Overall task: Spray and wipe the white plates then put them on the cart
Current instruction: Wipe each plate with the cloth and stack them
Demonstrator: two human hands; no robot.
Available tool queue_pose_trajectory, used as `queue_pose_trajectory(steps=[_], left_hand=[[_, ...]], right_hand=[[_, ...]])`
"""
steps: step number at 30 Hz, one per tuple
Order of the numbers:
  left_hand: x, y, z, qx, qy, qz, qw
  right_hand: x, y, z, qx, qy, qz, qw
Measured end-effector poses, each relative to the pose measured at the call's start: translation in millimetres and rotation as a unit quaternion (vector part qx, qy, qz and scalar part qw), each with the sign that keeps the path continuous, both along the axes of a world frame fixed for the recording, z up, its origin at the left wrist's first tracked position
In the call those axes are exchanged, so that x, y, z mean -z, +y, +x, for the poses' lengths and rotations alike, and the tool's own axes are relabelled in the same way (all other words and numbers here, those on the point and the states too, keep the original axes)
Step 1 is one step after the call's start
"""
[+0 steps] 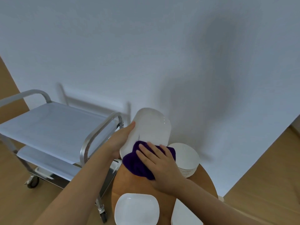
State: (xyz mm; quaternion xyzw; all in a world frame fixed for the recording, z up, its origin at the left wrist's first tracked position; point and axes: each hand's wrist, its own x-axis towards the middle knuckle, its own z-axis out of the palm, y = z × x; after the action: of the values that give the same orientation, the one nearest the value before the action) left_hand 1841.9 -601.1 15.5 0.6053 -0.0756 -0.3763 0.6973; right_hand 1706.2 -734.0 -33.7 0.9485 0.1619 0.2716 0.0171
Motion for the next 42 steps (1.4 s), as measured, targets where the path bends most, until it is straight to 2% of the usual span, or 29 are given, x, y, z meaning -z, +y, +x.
queue_pose_trajectory(steps=[3, 5, 7, 9, 12, 13, 14, 16, 18, 20, 21, 22, 23, 26, 29, 31, 32, 33, 35, 37, 39, 42], left_hand=[[3, 2, 6, -0.017, 0.077, 0.042, 0.996], [3, 6, 8, 0.010, 0.103, 0.043, 0.994], [8, 14, 11, 0.047, 0.118, 0.024, 0.992], [12, 20, 14, 0.067, 0.084, 0.060, 0.992], [31, 23, 6, -0.024, -0.071, 0.237, 0.968], [37, 21, 1, -0.067, -0.103, 0.246, 0.961], [43, 19, -4, -0.090, -0.092, 0.199, 0.971], [47, 15, -12, -0.077, 0.013, -0.004, 0.997], [45, 15, -16, -0.060, 0.084, -0.145, 0.984], [39, 13, -22, -0.036, 0.096, -0.210, 0.972], [35, 10, -25, -0.029, 0.091, -0.223, 0.970], [31, 7, -28, -0.022, 0.077, -0.226, 0.971], [27, 4, -30, -0.017, 0.059, -0.220, 0.973], [13, 1, -33, -0.008, 0.017, -0.204, 0.979], [-2, 4, -32, -0.015, -0.008, -0.186, 0.982], [-10, 6, -32, -0.019, -0.035, -0.184, 0.982], [-15, 5, -33, -0.021, -0.049, -0.181, 0.982], [-19, 4, -35, -0.025, -0.065, -0.174, 0.982], [-26, -2, -41, -0.043, -0.099, -0.145, 0.984], [-28, -11, -46, -0.054, -0.127, -0.120, 0.983], [-28, -16, -49, -0.069, -0.129, -0.117, 0.982], [-24, -14, -51, -0.092, -0.120, -0.112, 0.982]], right_hand=[[-12, 2, 1, -0.053, -0.052, 0.083, 0.994], [-25, 3, 0, -0.082, -0.007, 0.167, 0.983], [-41, 4, -1, -0.061, 0.082, 0.307, 0.946], [-53, -1, -1, -0.013, 0.148, 0.476, 0.867], [-59, -19, 4, 0.012, 0.126, 0.713, 0.690], [-59, -23, 5, 0.009, 0.124, 0.767, 0.630], [-59, -26, 5, 0.005, 0.126, 0.807, 0.576], [-57, -29, 5, 0.018, 0.127, 0.855, 0.503], [-54, -33, 6, 0.048, 0.103, 0.882, 0.458], [-51, -38, 9, 0.109, 0.051, 0.899, 0.422], [-49, -40, 11, 0.147, 0.014, 0.897, 0.416], [-48, -43, 13, 0.180, -0.027, 0.886, 0.426], [-48, -45, 15, 0.203, -0.067, 0.867, 0.451], [-58, -50, 18, 0.208, -0.125, 0.796, 0.555], [-74, -57, 23, 0.204, -0.088, 0.677, 0.702], [-83, -59, 27, 0.214, -0.073, 0.526, 0.820], [-87, -59, 30, 0.233, -0.063, 0.440, 0.865], [-91, -56, 34, 0.255, -0.058, 0.364, 0.894], [-96, -45, 40, 0.274, -0.036, 0.255, 0.927], [-95, -25, 44, 0.246, -0.004, 0.196, 0.949], [-87, 0, 44, 0.192, -0.003, 0.200, 0.961], [-68, 35, 39, 0.165, -0.021, 0.242, 0.956]])
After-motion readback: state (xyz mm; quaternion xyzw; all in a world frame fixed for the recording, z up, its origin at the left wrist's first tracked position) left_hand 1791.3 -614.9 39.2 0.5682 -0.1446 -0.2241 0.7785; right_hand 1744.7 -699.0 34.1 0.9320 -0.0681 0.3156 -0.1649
